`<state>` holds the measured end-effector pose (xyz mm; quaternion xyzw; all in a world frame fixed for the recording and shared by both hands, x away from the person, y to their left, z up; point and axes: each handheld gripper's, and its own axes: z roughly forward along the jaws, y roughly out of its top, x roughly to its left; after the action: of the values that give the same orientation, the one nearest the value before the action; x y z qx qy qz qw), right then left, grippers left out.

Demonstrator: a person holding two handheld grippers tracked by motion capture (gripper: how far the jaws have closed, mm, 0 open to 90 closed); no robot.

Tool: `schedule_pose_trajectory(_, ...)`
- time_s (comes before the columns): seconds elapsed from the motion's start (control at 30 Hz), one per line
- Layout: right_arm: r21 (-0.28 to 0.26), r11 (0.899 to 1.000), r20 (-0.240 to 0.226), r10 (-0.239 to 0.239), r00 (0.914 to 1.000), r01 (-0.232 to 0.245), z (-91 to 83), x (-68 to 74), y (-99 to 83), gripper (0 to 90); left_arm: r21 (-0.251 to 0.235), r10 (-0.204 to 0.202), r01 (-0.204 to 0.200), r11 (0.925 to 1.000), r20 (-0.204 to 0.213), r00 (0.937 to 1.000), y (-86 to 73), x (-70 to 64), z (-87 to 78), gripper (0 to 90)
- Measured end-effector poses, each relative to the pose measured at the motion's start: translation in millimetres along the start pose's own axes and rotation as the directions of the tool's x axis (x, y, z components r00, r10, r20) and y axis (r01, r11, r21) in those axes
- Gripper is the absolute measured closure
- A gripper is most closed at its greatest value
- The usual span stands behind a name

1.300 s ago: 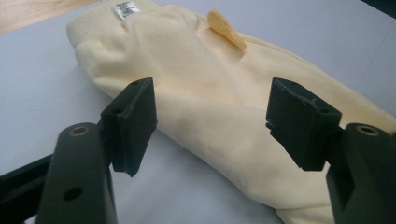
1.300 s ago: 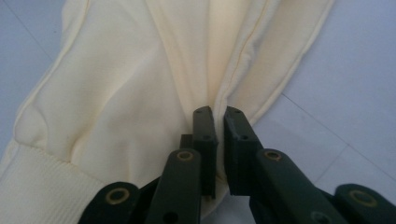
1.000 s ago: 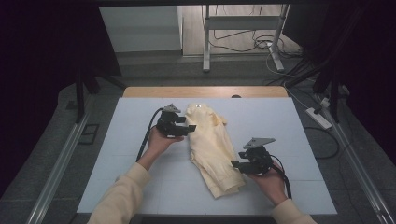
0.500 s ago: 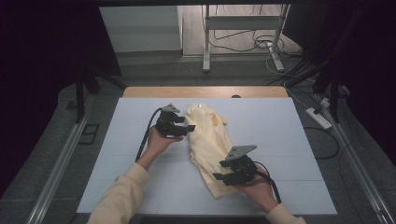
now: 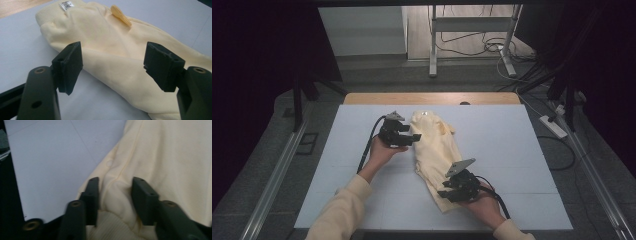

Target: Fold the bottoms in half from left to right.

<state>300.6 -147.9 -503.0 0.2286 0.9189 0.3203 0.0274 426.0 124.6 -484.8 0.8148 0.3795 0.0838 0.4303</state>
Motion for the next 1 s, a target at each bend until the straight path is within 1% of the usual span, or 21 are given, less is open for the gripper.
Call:
schedule_pose_trajectory(0.03,0.003,1.0,-0.003,0.005,1.0,-0.005,-0.1,0.0,0.7,68.5,0.0,0.001,-0.001,1.0,0.0,1.0,0.0,0.0,0.0,30.9)
schedule_pose_trajectory(0.1,0.005,1.0,-0.007,0.01,0.9999,-0.01,-0.8,-0.7,1.4,72.3,0.0,0.001,-0.001,1.0,0.0,1.0,0.0,-0.2,0.3,30.8)
schedule_pose_trajectory(0.2,-0.005,1.0,-0.011,0.012,0.9999,-0.012,-2.4,-0.3,1.8,75.5,0.001,0.003,-0.003,1.0,0.0,1.0,-0.1,-0.1,0.2,30.8)
schedule_pose_trajectory(0.27,-0.018,1.0,-0.015,0.008,0.9998,-0.008,-4.2,1.0,2.4,76.2,-0.001,0.002,-0.002,1.0,-0.001,1.0,-0.1,0.3,-0.1,30.8)
schedule_pose_trajectory(0.3,-0.03,0.999,-0.028,0.009,0.9996,-0.01,-5.7,2.1,3.2,76.2,-0.001,0.002,-0.002,1.0,-0.001,1.0,-0.1,0.5,-0.3,30.8)
schedule_pose_trajectory(0.33,-0.049,0.999,-0.05,0.006,0.9988,-0.008,-7.1,3.6,4.3,76.1,-0.003,0.003,-0.003,1.0,-0.002,1.0,-0.1,0.7,-0.4,30.8)
schedule_pose_trajectory(0.37,-0.064,0.998,-0.06,-0.007,0.9982,0.003,-8.1,6.1,5.6,76.0,-0.002,0.004,-0.004,1.0,-0.002,1.0,-0.2,1.1,-0.7,30.8)
schedule_pose_trajectory(0.43,-0.067,0.997,-0.05,-0.031,0.9983,0.027,-8.4,12.2,8.3,75.5,-0.003,0.002,-0.002,1.0,-0.003,1.0,-0.3,1.5,-1.1,30.8)
schedule_pose_trajectory(0.47,-0.071,0.997,-0.054,-0.036,0.9979,0.032,-7.2,14.0,8.8,75.0,-0.003,0.001,-0.001,1.0,-0.003,1.0,-0.3,1.5,-1.3,30.8)
schedule_pose_trajectory(0.53,-0.059,0.997,-0.054,-0.042,0.9977,0.039,-3.3,15.8,8.5,73.7,-0.004,0.002,-0.002,1.0,-0.003,1.0,-0.3,1.4,-1.5,30.8)
schedule_pose_trajectory(0.67,-0.059,0.998,-0.075,-0.035,0.9966,0.03,1.4,14.5,6.1,66.8,-0.004,0.002,-0.002,1.0,-0.003,1.0,-0.3,1.3,-2.0,30.7)
schedule_pose_trajectory(0.73,-0.067,0.997,-0.072,-0.039,0.9966,0.034,0.2,14.9,6.3,59.4,-0.004,0.002,-0.002,1.0,-0.003,1.0,-0.4,1.6,-1.9,30.7)
schedule_pose_trajectory(0.77,-0.08,0.996,-0.071,-0.037,0.9968,0.032,-1.4,14.6,6.5,55.5,-0.003,0.002,-0.002,1.0,-0.003,1.0,-0.5,1.7,-2.0,30.7)
schedule_pose_trajectory(0.83,-0.119,0.993,-0.056,-0.029,0.998,0.022,-7.6,12.0,7.0,48.4,-0.001,0.003,-0.003,1.0,-0.004,1.0,-0.4,1.7,-2.1,30.6)
schedule_pose_trajectory(0.93,-0.18,0.984,-0.008,0.007,0.9999,-0.009,-20.4,2.9,6.2,42.9,-0.003,0.002,-0.002,1.0,-0.003,1.0,-0.5,1.4,-1.6,30.6)
schedule_pose_trajectory(1.0,-0.191,0.981,0.014,0.037,0.9992,-0.034,-26.0,-3.4,4.7,42.1,0.0,0.005,-0.005,1.0,-0.004,1.0,-0.6,1.3,-1.2,30.5)
